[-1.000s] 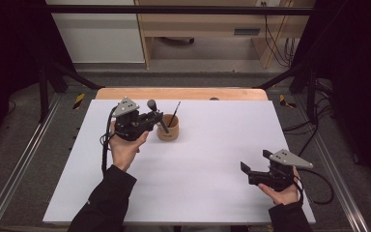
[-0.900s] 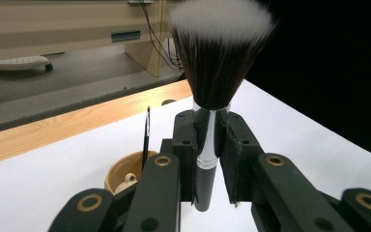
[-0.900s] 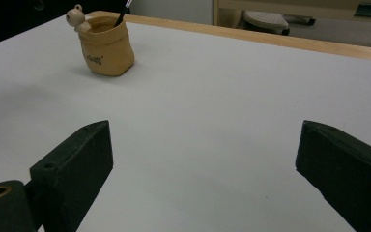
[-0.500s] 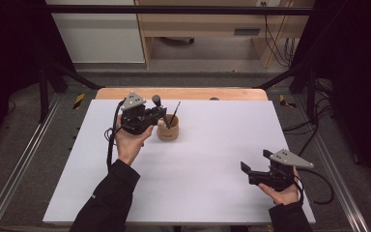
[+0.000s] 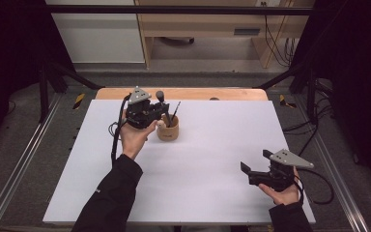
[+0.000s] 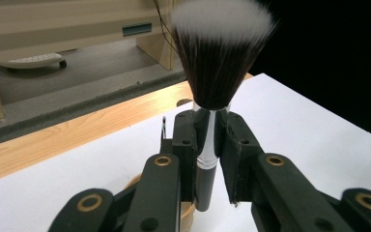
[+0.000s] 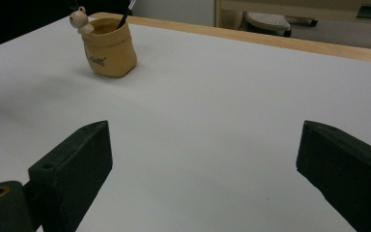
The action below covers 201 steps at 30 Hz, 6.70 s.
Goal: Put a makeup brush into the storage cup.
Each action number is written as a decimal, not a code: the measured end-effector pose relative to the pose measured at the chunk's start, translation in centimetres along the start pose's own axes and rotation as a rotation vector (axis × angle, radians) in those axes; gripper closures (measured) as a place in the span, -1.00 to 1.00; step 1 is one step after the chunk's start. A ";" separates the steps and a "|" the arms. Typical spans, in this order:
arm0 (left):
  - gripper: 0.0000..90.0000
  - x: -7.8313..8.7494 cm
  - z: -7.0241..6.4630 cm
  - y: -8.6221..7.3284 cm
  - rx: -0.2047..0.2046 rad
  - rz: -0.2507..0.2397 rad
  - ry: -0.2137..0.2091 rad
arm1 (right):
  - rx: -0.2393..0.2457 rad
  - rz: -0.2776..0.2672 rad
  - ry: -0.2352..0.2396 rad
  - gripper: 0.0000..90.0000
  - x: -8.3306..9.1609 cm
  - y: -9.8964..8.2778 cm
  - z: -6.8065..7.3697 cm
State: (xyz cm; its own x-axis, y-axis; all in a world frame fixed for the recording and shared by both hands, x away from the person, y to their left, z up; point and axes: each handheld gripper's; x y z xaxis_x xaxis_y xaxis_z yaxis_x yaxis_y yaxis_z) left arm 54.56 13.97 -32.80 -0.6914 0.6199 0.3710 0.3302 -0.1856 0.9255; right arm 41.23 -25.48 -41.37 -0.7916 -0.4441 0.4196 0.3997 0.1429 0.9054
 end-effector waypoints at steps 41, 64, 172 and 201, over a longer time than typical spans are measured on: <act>0.72 -3.4 2.2 -0.6 0.030 0.044 0.058 | 0.010 0.005 0.010 -0.87 -0.3 0.0 0.0; 0.72 -4.9 2.2 -2.9 0.013 0.115 0.066 | 0.015 0.000 0.022 -0.87 -0.3 0.1 0.1; -0.62 10.3 -0.1 -9.7 -0.046 -0.006 -0.064 | 0.019 -0.012 0.021 -0.87 -0.2 0.2 0.3; -0.82 13.8 2.2 -13.2 -0.013 0.036 0.025 | 0.020 -0.010 0.015 -0.88 0.0 0.1 0.1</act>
State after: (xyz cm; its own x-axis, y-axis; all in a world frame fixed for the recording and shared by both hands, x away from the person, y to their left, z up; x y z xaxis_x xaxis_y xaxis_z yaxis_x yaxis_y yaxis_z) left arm 42.08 26.71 -40.07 -0.6952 0.5934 0.4057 0.3468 -0.2175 0.9124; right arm 41.25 -25.36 -41.24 -0.7883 -0.4590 0.4096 0.3822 0.1563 0.9108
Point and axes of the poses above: each handheld gripper's, and its own axes: x roughly backward along the jaws, y roughly out of its top, z roughly to its left, and after that the axes turned 1 degree about -y, right-handed
